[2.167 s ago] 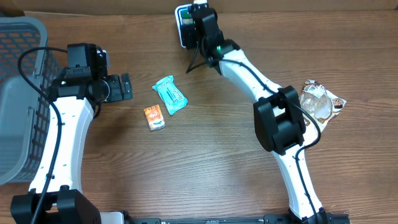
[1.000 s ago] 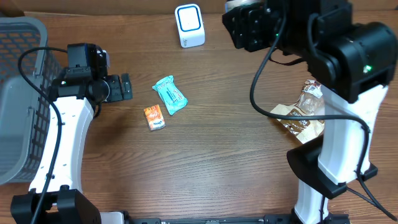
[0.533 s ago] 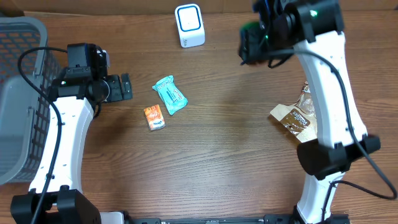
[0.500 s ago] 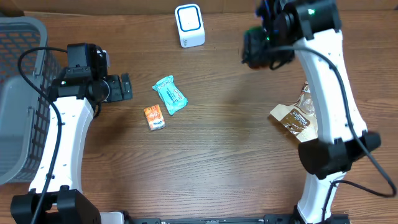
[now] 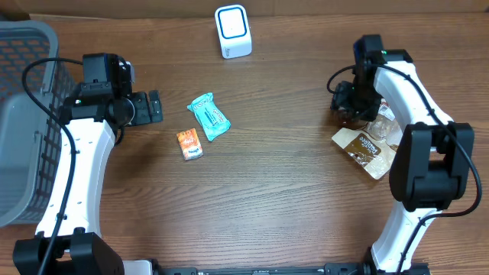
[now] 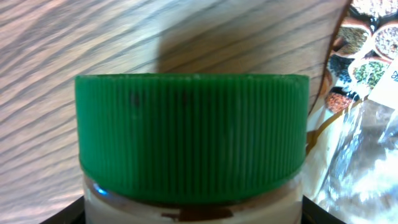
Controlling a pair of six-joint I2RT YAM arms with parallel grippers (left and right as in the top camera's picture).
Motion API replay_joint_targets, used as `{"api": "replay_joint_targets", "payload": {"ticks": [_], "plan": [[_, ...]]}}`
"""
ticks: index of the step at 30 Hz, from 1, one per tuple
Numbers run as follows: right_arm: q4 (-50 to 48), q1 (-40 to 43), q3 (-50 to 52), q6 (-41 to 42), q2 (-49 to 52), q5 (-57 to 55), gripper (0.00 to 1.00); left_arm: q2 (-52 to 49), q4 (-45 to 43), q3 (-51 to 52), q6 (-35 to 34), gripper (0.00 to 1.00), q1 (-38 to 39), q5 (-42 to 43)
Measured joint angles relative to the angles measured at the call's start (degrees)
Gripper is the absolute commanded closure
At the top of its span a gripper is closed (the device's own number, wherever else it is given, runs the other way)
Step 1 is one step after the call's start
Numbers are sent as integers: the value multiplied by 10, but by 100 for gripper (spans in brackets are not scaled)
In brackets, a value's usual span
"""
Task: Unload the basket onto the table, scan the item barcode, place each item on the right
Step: 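Carry the green-capped bottle right and set it by the snack bag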
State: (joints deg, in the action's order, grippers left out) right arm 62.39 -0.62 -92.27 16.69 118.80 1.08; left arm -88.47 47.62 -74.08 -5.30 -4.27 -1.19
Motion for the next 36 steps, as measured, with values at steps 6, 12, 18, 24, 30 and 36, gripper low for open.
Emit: {"api": "replay_joint_targets", "payload": {"ticks": [6,12,18,24,30,36], "plan": [[-11,7,6,5,0,6,39,0,0,0,0,0,0,0],[13,6,7,7,0,-4,33,0,0,0,0,0,0,0],[38,6,7,9,0,-19,0,0,0,0,0,1,0,0],[47,6,7,11,0,-28,0,0,0,0,0,0,0,0],[57,5,7,11,0,-28,0,0,0,0,0,0,0,0],[75,-2,-26,13,-16,-28,0,0,0,0,0,1,0,0]]}}
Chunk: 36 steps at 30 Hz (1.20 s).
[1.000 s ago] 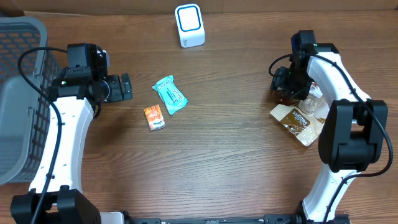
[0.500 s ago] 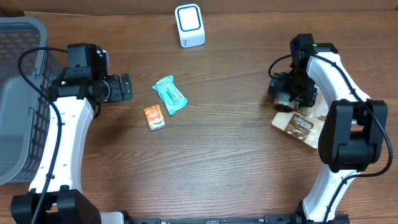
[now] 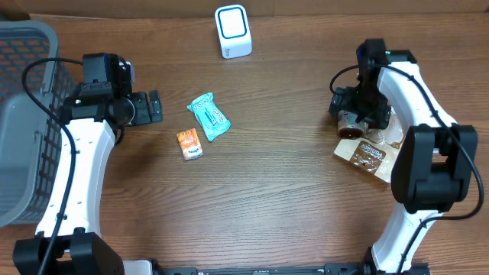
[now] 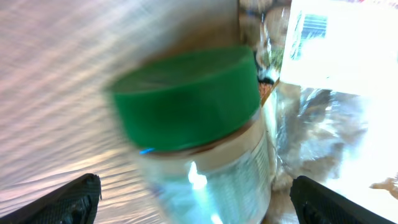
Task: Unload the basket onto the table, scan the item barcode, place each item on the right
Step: 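Carry the green-capped bottle right and set it by the snack bag, then move the right gripper left and grasp the teal wipes pack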
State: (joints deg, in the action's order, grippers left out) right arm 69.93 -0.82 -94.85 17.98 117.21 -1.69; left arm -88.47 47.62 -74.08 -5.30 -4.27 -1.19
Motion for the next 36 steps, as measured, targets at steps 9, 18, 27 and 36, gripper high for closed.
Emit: {"api": "replay_joint_targets", "payload": {"ticks": [9,18,27,36], "plan": [[28,-17,-95,-1,-102,83,0,0,0,0,0,1,0,0],[-91,-92,-60,-17,-107,256,17,0,0,0,0,1,0,0],[-250,-247,12,59,-80,251,24,0,0,0,0,0,0,0],[-338,-316,14,122,28,194,30,0,0,0,0,0,0,0]]}}
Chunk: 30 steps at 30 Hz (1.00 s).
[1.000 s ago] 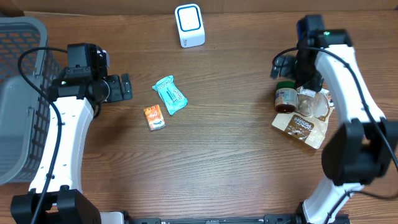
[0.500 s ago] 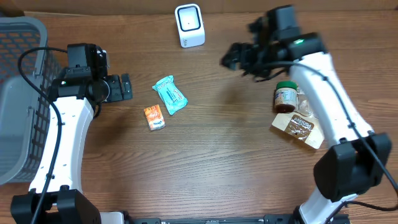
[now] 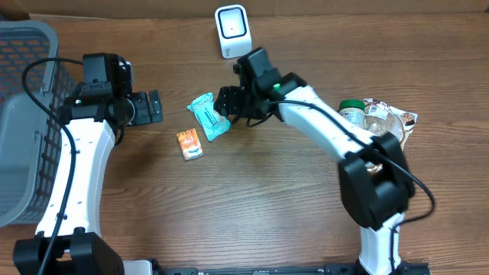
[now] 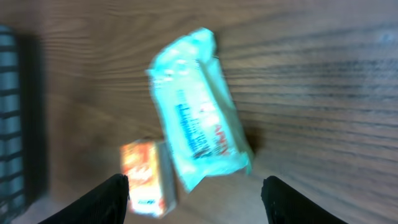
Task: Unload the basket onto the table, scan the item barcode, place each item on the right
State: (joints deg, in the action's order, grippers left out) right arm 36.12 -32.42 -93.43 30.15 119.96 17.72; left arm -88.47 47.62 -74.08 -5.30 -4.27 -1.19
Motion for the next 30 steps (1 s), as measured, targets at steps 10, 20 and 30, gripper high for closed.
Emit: {"api": "replay_joint_targets", "payload": {"ticks": [10,20,30], "plan": [[-60,-2,2,24,84,13,33,0,0,0,0,0,0,0],[-73,-5,0,31,105,55,80,0,0,0,0,0,0,0],[-38,0,-10,28,106,85,96,0,0,0,0,0,0,0]]}}
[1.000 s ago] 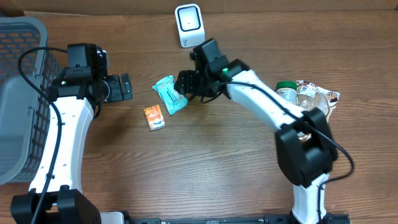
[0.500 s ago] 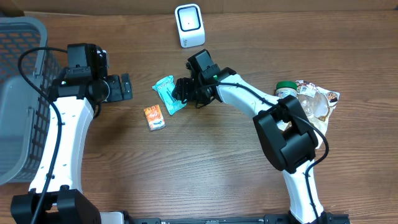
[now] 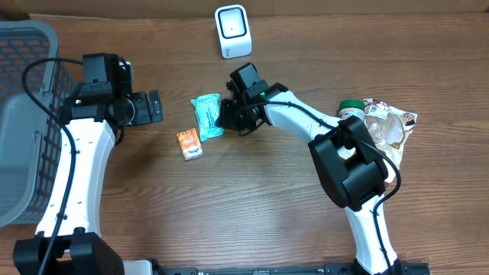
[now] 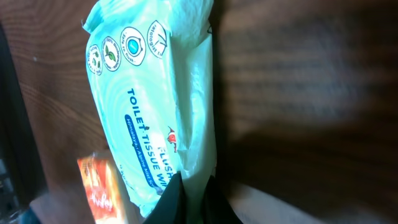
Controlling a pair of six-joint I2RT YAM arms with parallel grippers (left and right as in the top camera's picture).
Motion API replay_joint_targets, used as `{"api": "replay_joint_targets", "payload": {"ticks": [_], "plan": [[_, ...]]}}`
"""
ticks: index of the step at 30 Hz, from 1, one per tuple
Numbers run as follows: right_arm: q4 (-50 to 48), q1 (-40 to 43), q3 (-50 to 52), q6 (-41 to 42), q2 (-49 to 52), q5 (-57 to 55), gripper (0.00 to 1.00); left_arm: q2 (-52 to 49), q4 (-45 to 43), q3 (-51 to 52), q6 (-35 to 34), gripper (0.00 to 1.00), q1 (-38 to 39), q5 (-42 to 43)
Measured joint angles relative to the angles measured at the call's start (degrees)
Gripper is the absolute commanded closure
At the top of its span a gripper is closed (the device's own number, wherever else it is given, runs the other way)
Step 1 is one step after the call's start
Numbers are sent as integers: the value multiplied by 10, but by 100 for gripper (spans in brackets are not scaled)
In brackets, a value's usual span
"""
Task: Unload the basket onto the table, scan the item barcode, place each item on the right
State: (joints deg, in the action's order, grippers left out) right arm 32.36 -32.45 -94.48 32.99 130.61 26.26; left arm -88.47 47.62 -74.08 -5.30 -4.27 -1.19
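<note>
A teal pack of toilet tissue wipes (image 3: 206,116) lies on the wooden table, left of centre. My right gripper (image 3: 226,119) is stretched across to it and is shut on its right edge. In the right wrist view the dark fingertips pinch the pack's (image 4: 155,106) thin seam at the bottom of the frame, at the gripper (image 4: 188,200). The white scanner with a blue ring (image 3: 233,30) stands at the back edge. My left gripper (image 3: 155,107) rests open to the left of the pack, holding nothing.
A small orange packet (image 3: 189,143) lies just in front of the teal pack, nearly touching it. At the right stands a green-lidded jar (image 3: 351,109) beside clear and brown food bags (image 3: 388,126). A grey basket (image 3: 23,114) fills the left edge.
My right gripper was open above the teal pack; now it is down and shut on the pack's edge. The pack has turned from slanted to nearly upright in the overhead view.
My right gripper was at the green-lidded jar by the food bags on the right. Then it stood open with the jar in front of it. Then the arm was across the table, open over the teal pack. Now it grips that pack. The left arm stayed put.
</note>
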Motion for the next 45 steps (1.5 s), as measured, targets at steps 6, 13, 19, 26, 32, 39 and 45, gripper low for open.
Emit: {"api": "replay_joint_targets", "payload": {"ticks": [6,13,19,26,32,39,45], "plan": [[63,25,-4,-25,-9,26,96,0,0,0,0,1,0,0],[170,38,-2,-63,-92,-68,96,0,0,0,0,1,0,0],[266,2,-3,-69,-186,-233,96,0,0,0,0,0,0,0],[391,-85,-4,1,-143,-490,96,0,0,0,0,0,0,0],[413,-101,-3,39,-74,-578,96,0,0,0,0,0,0,0],[413,-108,-3,54,-66,-598,96,0,0,0,0,0,0,0],[398,-131,-3,58,-66,-602,96,0,0,0,0,0,0,0]]}}
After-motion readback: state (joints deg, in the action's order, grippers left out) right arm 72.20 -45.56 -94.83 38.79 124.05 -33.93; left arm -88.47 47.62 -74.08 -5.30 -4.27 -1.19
